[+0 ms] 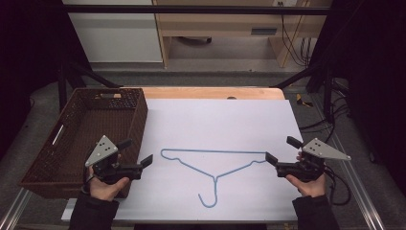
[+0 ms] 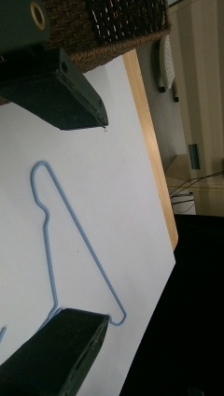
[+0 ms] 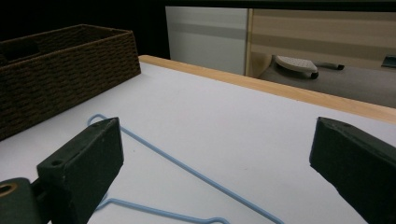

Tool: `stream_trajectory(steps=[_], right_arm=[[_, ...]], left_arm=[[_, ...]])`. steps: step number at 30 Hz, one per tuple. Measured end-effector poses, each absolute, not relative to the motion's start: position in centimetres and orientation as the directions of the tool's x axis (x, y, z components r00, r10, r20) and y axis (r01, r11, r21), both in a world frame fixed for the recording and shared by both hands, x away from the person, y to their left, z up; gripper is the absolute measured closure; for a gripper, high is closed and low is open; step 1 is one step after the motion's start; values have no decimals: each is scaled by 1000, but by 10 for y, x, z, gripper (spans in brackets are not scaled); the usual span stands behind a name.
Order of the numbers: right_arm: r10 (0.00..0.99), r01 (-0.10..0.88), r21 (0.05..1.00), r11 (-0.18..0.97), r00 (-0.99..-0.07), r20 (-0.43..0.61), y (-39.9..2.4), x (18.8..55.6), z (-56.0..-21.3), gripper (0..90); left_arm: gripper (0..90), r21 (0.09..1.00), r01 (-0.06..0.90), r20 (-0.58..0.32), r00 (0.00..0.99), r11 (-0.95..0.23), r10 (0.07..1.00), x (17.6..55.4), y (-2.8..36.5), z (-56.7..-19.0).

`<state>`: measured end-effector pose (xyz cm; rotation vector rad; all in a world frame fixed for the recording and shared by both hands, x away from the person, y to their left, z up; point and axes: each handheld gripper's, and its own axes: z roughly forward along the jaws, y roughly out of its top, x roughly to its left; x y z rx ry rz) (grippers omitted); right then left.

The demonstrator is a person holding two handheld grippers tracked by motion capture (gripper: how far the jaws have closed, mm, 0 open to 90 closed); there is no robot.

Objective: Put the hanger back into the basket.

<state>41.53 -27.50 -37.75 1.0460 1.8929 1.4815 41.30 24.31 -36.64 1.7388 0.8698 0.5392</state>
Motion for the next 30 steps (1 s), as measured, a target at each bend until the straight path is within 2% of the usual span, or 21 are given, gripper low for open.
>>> stream_trajectory(steps=[14,23,30], right_arm=[[813,288,946,150,-581,48,-260,419,-379,67],[757,314,908,277,-653,-5,-223,425,-384,92],[715,330,884,332,-699,-7,-199,429,-383,99]], left_arm=[[54,937,291,-49,656,-193,753,412,231,-370],[55,926,302,-39,674,-227,737,414,221,-377],[55,923,302,-34,682,-239,730,414,217,-379]])
